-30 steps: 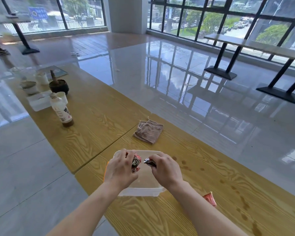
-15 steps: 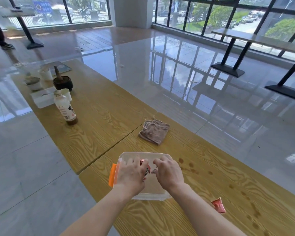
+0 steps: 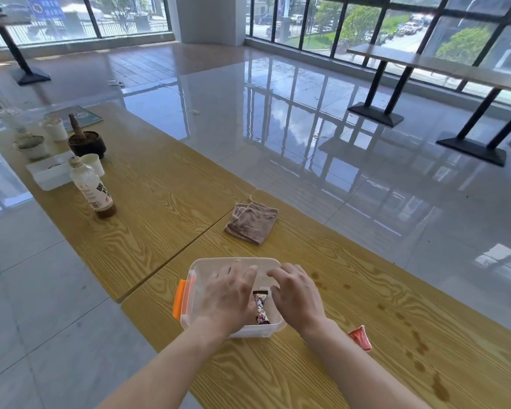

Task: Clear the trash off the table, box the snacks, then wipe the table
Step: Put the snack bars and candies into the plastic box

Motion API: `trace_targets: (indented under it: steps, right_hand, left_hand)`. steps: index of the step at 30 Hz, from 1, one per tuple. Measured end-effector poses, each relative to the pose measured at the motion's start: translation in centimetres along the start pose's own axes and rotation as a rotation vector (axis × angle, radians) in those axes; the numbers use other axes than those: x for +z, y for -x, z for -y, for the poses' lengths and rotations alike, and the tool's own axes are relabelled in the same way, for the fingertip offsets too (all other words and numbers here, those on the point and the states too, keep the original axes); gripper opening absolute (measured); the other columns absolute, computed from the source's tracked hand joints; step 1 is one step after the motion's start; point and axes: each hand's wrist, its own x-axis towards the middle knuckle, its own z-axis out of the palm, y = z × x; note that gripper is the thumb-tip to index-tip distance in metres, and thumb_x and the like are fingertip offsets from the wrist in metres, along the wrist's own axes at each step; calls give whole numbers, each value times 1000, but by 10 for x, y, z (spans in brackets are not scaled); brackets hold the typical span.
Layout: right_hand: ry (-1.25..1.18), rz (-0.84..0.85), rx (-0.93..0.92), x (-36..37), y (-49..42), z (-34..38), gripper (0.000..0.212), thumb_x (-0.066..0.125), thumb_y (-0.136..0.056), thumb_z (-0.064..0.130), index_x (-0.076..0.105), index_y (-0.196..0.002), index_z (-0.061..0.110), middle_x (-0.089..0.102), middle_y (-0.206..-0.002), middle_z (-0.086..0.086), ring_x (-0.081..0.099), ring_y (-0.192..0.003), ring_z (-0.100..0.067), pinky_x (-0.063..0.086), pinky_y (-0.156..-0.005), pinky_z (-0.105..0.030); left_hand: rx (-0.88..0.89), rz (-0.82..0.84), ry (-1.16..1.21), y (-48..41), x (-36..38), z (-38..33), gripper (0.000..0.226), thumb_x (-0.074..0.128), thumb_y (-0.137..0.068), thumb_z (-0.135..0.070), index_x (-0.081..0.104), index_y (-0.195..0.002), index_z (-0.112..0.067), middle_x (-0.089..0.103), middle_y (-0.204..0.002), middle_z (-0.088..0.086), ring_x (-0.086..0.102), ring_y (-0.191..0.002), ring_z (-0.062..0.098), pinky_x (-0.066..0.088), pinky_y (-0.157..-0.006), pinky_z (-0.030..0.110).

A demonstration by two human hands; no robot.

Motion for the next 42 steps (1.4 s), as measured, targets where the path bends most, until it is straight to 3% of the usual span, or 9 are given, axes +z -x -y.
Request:
trace_targets:
  steps: [6,15,23,29,35,42]
  right_hand:
    - [7,-31,100,-24,23,-29,23,61,-90,21,68,-112,23,64,-102,5,55,-100,-20,50,-78,-33]
    - [83,-43,252,-47,69,-95,36,66,-90,20,64,-126,26,66,-114,6,57,-106,-20,50,-82,-31]
    - [94,97,394,-38,100,-153,39,60,-91,18,62,-130,27,63,-120,3,53,-114,-21,49,-90,-33]
    - [83,233,388,-23,110,-179,38,57,-95,22,58,-133,29,57,-123,4,50,-116,-21,48,-92,-36]
    - [106,310,272,-9,107,-194,40,55,-98,19,54,-137,29,53,-132,5,46,-115,-22,48,-96,-37]
    - [154,368,222,3,105,-201,31,55,-96,13,59,-125,25,53,-125,2,45,-113,-24,52,-89,-39]
  left_hand:
    - [71,-35,19,-2,-8,-38,62,52,-83,-45,38,-140,-27,49,-133,7,52,-107,24,42,-85,38]
    - [325,-76,134,0,-1,-108,58,60,-82,-33,48,-138,-19,52,-128,10,53,-108,28,48,-88,42]
    - [473,79,79,1,38,-161,45,49,-83,-13,49,-128,-15,51,-128,15,50,-111,34,45,-88,45]
    - [474,205,-21,-4,75,-172,39,44,-84,-8,49,-121,-16,51,-123,13,47,-111,34,42,-87,44]
    - [495,288,-65,-12,99,-173,32,43,-89,-9,54,-118,-14,53,-126,13,43,-122,32,40,-96,45]
    - [555,286,-76,-17,113,-170,21,40,-94,-11,57,-105,-15,56,-112,11,51,-103,33,39,-83,45]
